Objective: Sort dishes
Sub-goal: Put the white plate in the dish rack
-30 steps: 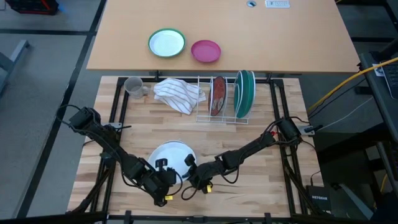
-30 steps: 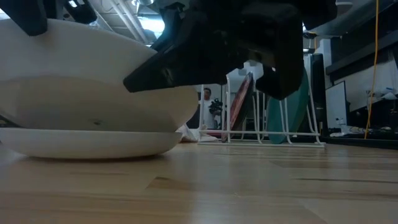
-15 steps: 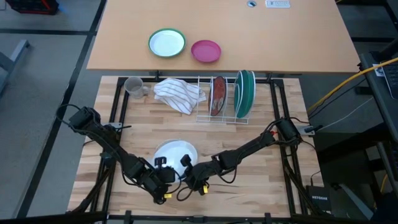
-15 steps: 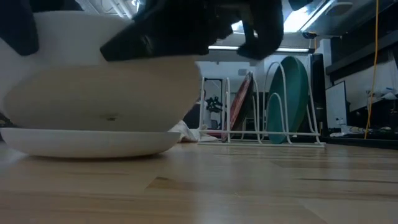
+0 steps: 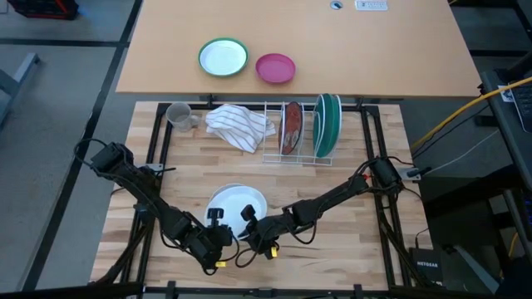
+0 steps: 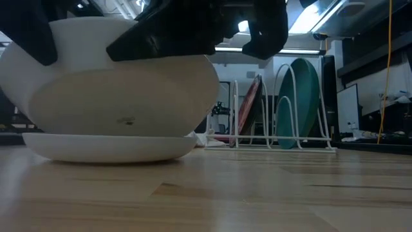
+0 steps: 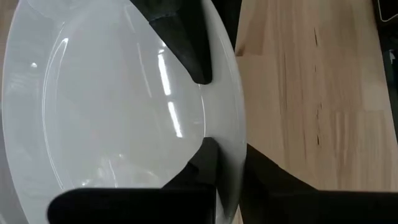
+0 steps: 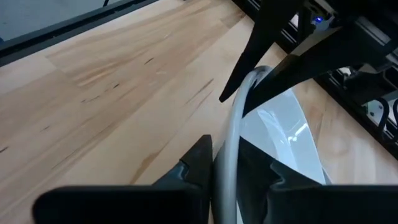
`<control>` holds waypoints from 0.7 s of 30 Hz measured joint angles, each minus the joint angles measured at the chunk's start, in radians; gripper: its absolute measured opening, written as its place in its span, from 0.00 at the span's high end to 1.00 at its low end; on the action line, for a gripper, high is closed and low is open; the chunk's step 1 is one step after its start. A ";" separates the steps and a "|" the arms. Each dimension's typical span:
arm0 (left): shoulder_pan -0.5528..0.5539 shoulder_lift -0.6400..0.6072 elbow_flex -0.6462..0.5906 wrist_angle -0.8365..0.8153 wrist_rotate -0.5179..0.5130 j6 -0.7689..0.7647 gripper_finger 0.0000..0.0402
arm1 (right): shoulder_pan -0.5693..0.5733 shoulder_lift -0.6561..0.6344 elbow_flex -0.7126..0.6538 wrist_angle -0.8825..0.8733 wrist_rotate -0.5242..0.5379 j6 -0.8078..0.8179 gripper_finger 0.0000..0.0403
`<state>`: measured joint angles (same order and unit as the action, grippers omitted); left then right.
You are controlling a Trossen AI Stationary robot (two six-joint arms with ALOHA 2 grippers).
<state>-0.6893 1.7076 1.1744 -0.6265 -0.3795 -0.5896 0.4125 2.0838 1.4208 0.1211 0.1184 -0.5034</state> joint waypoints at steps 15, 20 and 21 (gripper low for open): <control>0.002 0.003 0.000 0.013 -0.005 -0.003 0.95 | -0.001 -0.008 0.005 -0.050 -0.006 0.000 0.86; 0.002 0.004 -0.001 0.013 -0.005 0.005 0.95 | -0.001 -0.008 0.005 -0.055 -0.007 0.000 0.83; 0.002 0.004 -0.001 0.012 -0.005 0.010 0.95 | -0.001 -0.008 0.005 -0.054 -0.007 0.000 0.81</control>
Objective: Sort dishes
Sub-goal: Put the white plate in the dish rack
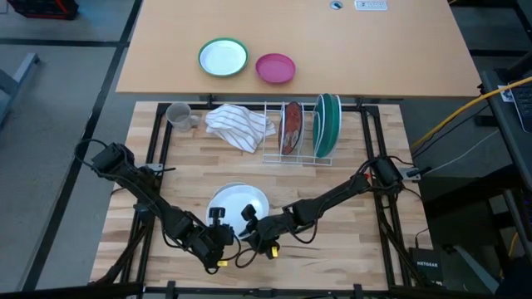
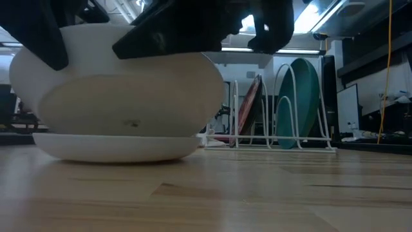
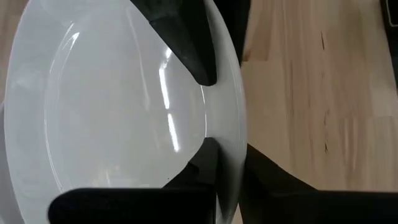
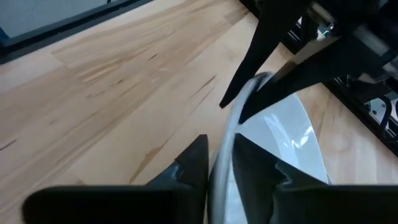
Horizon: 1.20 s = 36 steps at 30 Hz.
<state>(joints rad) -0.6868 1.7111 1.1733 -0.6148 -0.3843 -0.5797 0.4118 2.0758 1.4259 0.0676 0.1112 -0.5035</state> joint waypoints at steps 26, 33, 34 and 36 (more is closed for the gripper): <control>0.001 0.000 0.138 0.000 -0.060 -0.089 0.99 | 0.020 -0.040 0.555 -0.841 0.061 -0.106 0.53; 0.001 0.000 0.210 0.001 -0.062 -0.093 0.99 | 0.072 -0.040 0.851 -1.183 0.248 -0.138 0.53; 0.001 0.000 0.217 0.002 -0.068 -0.094 0.99 | 0.081 -0.040 0.897 -1.234 0.282 -0.138 0.53; 0.002 0.000 0.231 0.008 -0.080 -0.093 0.99 | 0.096 -0.063 0.927 -1.270 0.350 -0.140 0.53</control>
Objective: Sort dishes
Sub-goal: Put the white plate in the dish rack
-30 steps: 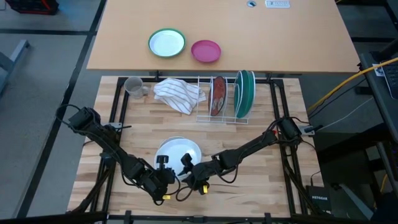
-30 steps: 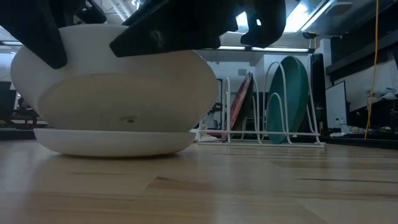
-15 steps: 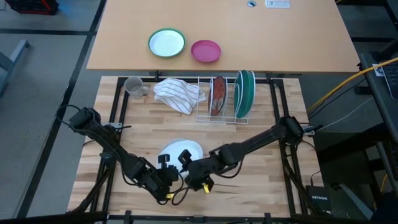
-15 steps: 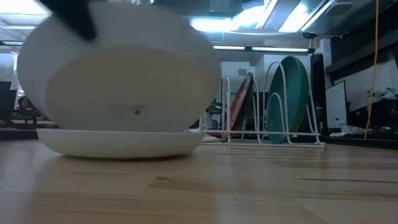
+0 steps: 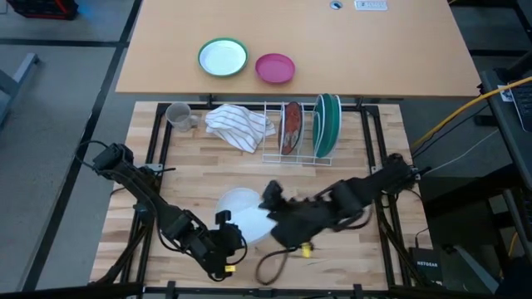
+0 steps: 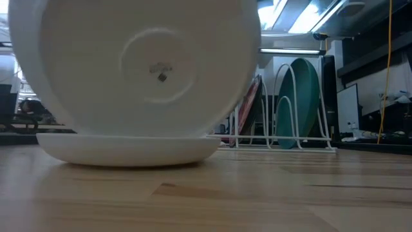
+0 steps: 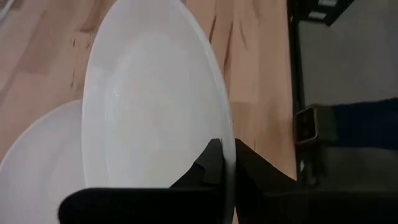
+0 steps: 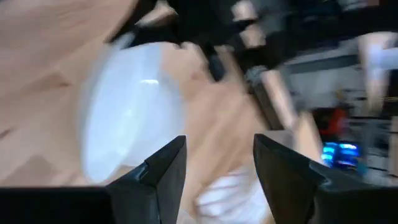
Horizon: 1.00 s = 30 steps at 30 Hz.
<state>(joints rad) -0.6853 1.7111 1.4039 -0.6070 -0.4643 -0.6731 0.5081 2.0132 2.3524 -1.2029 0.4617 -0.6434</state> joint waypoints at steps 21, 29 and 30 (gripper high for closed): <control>0.085 0.000 0.121 0.107 -0.050 -0.029 1.00 | 0.035 -0.456 -0.057 -0.378 0.218 0.236 0.53; 0.158 -0.002 0.121 0.388 -0.052 0.008 1.00 | 0.035 -0.540 -0.073 -0.369 0.288 0.215 0.53; 0.171 -0.002 0.121 0.431 -0.053 0.020 1.00 | 0.035 -0.552 -0.073 -0.369 0.289 0.214 0.53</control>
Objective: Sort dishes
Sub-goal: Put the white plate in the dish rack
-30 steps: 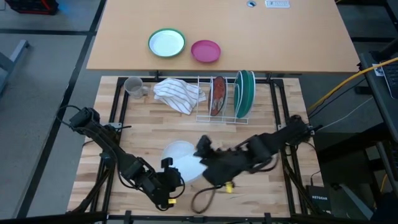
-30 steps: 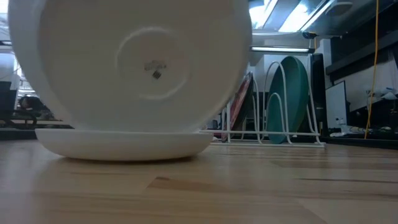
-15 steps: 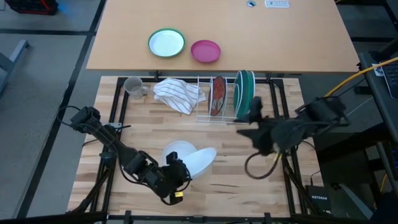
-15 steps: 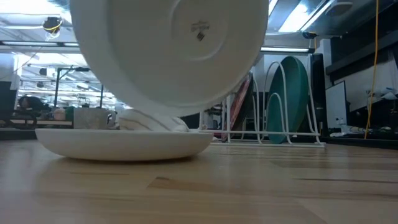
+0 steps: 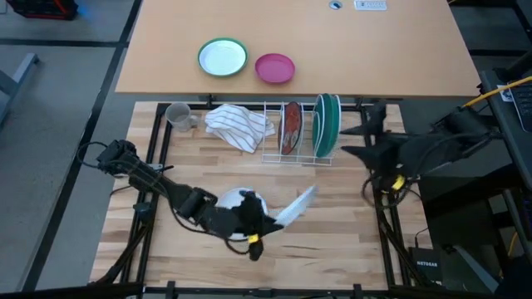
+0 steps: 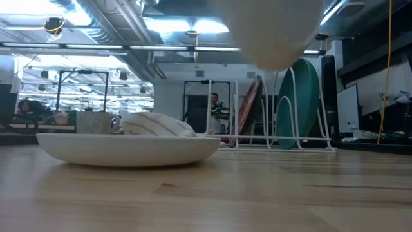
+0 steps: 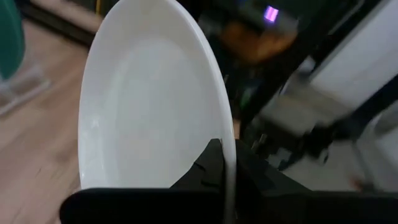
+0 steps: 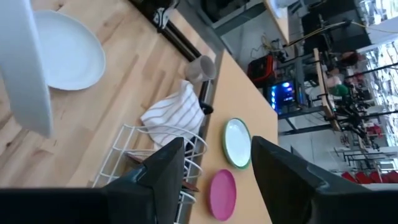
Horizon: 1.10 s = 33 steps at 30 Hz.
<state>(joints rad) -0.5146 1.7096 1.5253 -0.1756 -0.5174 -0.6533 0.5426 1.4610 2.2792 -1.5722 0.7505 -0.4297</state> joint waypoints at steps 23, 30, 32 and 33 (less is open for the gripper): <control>0.468 0.029 0.001 0.368 0.083 0.000 1.00 | 0.000 -0.370 -0.380 0.001 0.010 0.001 0.53; 0.537 0.045 0.001 0.401 0.089 -0.003 1.00 | 0.000 -0.550 -0.734 0.001 0.123 0.165 0.53; 0.554 0.045 0.001 0.403 0.089 -0.002 1.00 | 0.000 -0.600 -0.828 0.005 0.135 0.218 0.53; 0.563 0.051 0.001 0.406 0.087 -0.002 1.00 | 0.000 -0.623 -0.870 0.007 0.140 0.243 0.53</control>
<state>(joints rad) 0.0486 1.7609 1.5261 0.2302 -0.4299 -0.6548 0.5426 0.8377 1.4088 -1.5648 0.8907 -0.1862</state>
